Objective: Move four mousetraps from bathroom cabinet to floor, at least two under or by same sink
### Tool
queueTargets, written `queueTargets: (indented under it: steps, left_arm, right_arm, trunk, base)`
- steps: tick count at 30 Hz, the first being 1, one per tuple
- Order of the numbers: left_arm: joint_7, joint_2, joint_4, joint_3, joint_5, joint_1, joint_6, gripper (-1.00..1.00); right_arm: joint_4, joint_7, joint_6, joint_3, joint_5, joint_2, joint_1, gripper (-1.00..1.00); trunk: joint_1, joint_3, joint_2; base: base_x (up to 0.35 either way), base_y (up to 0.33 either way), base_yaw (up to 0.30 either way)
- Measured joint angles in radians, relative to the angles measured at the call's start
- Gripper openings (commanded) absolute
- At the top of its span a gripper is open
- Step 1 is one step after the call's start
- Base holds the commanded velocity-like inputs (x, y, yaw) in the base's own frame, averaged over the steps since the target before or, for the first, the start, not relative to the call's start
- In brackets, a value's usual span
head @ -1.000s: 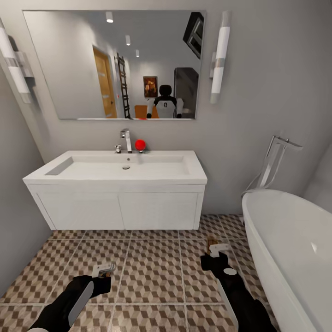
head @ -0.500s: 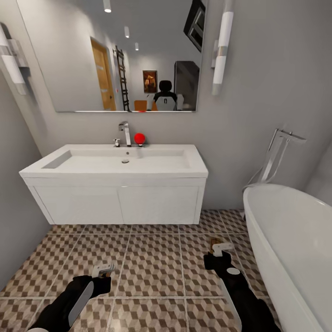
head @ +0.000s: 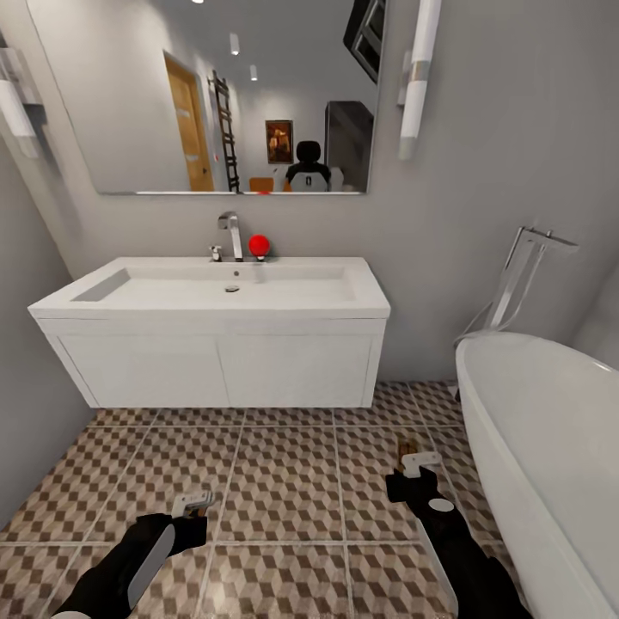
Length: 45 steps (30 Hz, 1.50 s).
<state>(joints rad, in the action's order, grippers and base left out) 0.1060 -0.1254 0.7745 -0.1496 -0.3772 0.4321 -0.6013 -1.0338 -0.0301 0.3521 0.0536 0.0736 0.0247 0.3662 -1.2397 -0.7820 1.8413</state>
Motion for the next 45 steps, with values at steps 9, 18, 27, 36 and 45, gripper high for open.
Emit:
queueTargets:
  steps: [9,18,27,36,45]
  left_arm:
    - [0.0,0.001,0.0,0.0,0.0,0.0,0.0,-1.0]
    - [0.0,0.001,0.0,0.0,0.0,0.0,0.0,-1.0]
    - [0.0,0.003,0.0,0.0,0.0,0.0,0.0,-1.0]
    - [0.0,0.003,0.001,0.0,0.0,0.0,0.0,-1.0]
    - [0.0,0.004,0.0,0.0,0.0,0.0,0.0,-1.0]
  right_arm:
    - [0.0,0.0,0.0,0.0,0.0,0.0,0.0,-1.0]
    - [0.0,0.0,0.0,0.0,0.0,0.0,0.0,-1.0]
    - [0.0,0.0,-0.001,0.0,0.001,0.0,0.0,-1.0]
    - [-0.005,0.0,-0.001,0.0,0.0,0.0,0.0,-1.0]
    - [-0.011,0.0,0.0,0.0,0.001,-0.001,0.0,-1.0]
  trunk:
    - [-0.035,-0.042,0.063]
    - [-0.069,-0.085,0.126]
    - [-0.104,-0.127,0.189]
    - [-0.138,-0.17,0.252]
    - [-0.173,-0.212,0.315]
  base:
    - [0.0,0.0,0.0]
    - [0.0,0.0,0.0]
    - [0.0,0.0,0.0]
    - [0.0,0.0,0.0]
    - [0.0,0.0,0.0]
